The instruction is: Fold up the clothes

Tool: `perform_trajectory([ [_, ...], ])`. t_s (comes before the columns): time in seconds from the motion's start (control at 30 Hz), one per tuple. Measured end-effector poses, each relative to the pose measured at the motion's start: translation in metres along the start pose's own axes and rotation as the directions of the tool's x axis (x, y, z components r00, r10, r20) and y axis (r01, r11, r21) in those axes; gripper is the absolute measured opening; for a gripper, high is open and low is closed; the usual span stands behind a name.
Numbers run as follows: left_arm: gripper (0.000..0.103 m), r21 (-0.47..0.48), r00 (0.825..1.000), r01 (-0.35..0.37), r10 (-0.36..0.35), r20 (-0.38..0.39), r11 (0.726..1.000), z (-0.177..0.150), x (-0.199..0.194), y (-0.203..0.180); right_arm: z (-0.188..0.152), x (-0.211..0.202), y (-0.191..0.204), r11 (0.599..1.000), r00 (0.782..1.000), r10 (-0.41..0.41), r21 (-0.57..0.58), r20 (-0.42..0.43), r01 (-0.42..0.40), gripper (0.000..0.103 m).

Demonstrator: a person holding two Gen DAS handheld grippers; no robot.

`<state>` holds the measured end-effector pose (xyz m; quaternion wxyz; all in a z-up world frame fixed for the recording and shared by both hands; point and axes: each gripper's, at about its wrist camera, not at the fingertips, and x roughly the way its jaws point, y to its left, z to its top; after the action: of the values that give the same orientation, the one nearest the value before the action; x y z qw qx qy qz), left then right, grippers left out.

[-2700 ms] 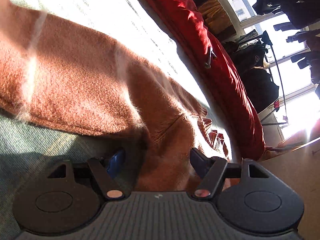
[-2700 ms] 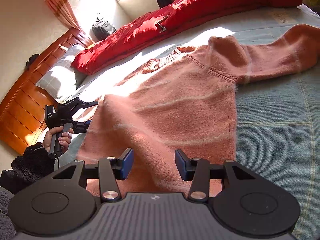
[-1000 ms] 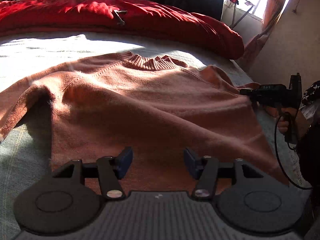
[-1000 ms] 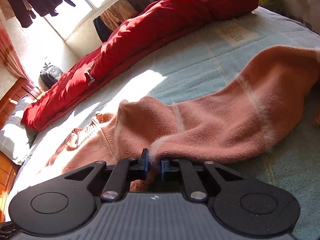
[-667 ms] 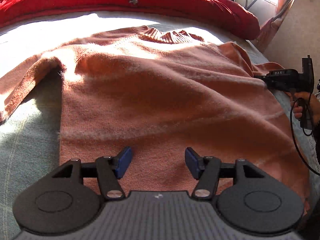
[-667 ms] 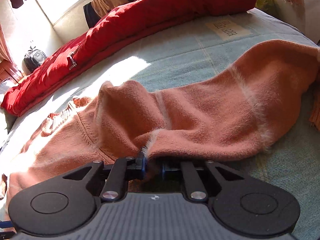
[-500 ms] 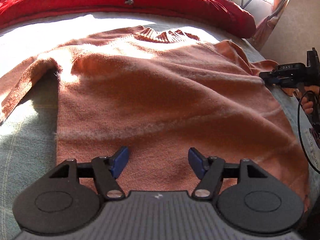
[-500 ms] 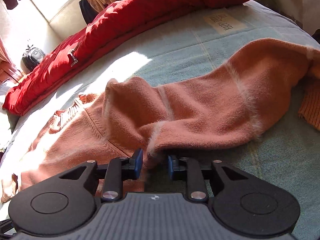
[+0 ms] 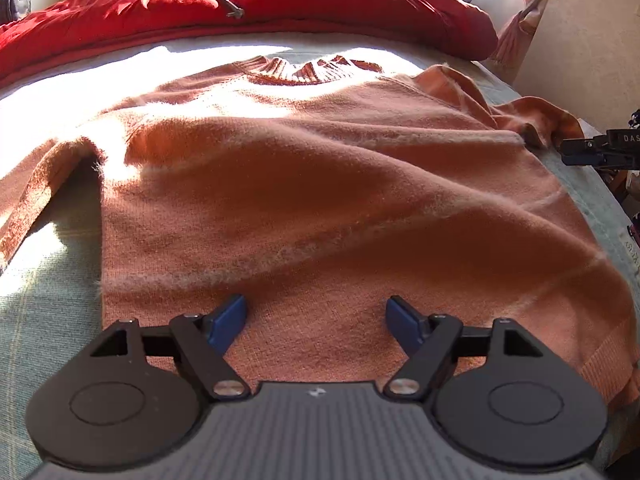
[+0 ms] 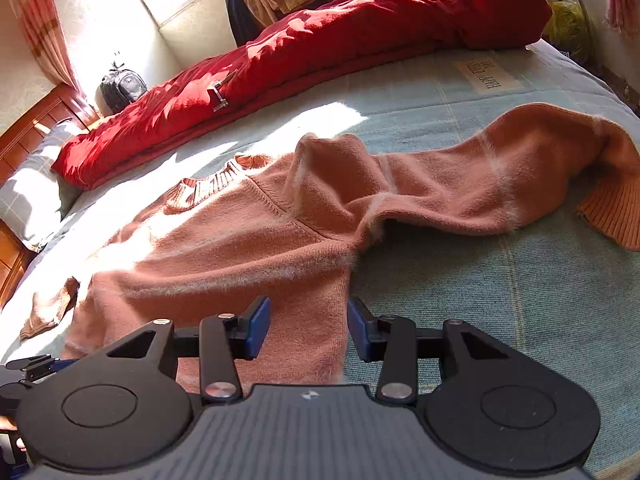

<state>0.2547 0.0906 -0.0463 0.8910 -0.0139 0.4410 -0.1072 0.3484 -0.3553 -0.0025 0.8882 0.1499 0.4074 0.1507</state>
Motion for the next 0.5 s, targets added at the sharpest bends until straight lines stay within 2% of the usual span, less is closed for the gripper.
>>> perform_trajectory([
  [0.13,0.083,0.099,0.998,-0.060,0.058,0.019,0.993,-0.005,0.000,-0.017,-0.024,-0.026,0.006,0.998,0.999,-0.037,-0.045,0.040,0.038,0.047],
  [0.23,0.083,0.140,0.998,-0.053,0.048,0.038,0.989,-0.008,-0.010,-0.023,-0.041,-0.050,0.012,0.994,0.995,-0.071,-0.076,0.071,0.076,0.048],
  [0.3,0.083,0.192,0.996,-0.058,0.043,0.084,0.980,-0.012,-0.022,-0.031,-0.054,-0.069,0.019,0.987,0.989,-0.108,-0.111,0.102,0.119,0.050],
  [0.4,0.083,0.318,0.983,-0.076,0.017,0.184,0.945,-0.025,-0.047,-0.052,-0.075,-0.097,0.037,0.966,0.976,-0.149,-0.189,0.157,0.178,0.055],
  [0.5,0.083,0.464,0.965,-0.073,-0.056,0.258,0.883,-0.046,-0.068,-0.081,-0.105,-0.117,0.061,0.927,0.963,-0.180,-0.294,0.201,0.234,0.064],
])
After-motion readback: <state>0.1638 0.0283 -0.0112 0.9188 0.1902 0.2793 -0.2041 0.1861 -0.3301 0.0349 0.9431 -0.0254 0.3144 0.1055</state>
